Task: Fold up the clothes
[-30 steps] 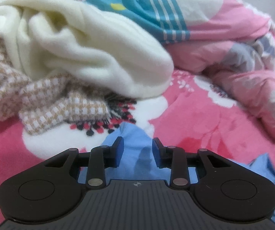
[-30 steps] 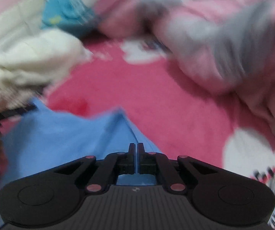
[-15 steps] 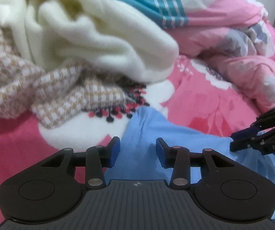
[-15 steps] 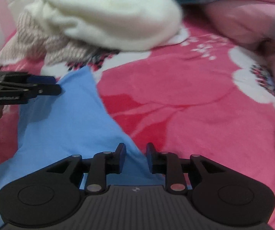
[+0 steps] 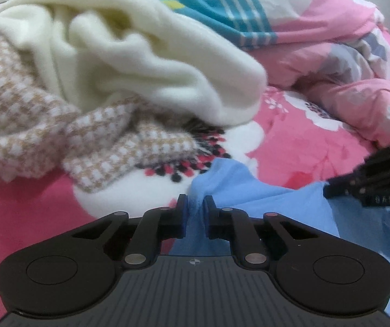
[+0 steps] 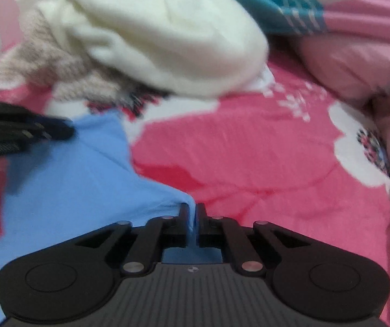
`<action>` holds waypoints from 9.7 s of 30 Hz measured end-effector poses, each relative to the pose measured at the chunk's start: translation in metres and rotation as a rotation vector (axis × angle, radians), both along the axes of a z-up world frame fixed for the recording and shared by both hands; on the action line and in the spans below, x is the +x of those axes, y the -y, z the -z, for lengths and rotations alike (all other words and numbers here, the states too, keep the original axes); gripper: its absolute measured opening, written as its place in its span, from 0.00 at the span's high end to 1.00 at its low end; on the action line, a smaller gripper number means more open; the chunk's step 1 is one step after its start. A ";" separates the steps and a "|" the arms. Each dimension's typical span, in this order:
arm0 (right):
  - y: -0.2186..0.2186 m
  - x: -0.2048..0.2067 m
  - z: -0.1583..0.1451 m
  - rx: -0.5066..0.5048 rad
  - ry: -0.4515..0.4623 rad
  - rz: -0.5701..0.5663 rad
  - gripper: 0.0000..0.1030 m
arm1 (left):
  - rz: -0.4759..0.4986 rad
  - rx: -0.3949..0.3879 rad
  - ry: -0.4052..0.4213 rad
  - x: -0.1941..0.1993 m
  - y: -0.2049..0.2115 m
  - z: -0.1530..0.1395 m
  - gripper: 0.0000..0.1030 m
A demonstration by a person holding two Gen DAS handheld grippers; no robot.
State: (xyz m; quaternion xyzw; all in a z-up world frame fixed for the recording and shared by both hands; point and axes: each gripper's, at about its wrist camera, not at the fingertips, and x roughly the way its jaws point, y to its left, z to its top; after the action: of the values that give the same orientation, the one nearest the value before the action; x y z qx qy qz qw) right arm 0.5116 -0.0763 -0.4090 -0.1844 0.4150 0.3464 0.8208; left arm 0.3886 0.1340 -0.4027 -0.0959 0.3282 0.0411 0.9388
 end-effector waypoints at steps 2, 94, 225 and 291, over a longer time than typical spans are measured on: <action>0.008 0.004 -0.004 0.026 -0.023 0.058 0.79 | -0.020 -0.007 0.002 0.000 -0.003 0.000 0.89; 0.339 -0.308 -0.104 0.125 -0.186 1.005 0.43 | 0.495 -0.117 -0.121 -0.118 0.247 -0.075 0.49; 0.477 -0.222 -0.055 0.165 -0.262 0.404 0.98 | 0.994 0.089 -0.172 -0.126 0.500 -0.012 0.79; 0.543 -0.223 -0.044 0.163 -0.546 0.893 0.93 | 1.172 -0.062 -0.271 -0.137 0.531 -0.001 0.58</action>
State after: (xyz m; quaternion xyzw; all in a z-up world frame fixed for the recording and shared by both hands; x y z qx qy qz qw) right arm 0.2887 -0.6189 -0.3646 0.1714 0.6234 0.0298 0.7623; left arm 0.2515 -0.3969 -0.4019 0.0797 0.4443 -0.4811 0.7515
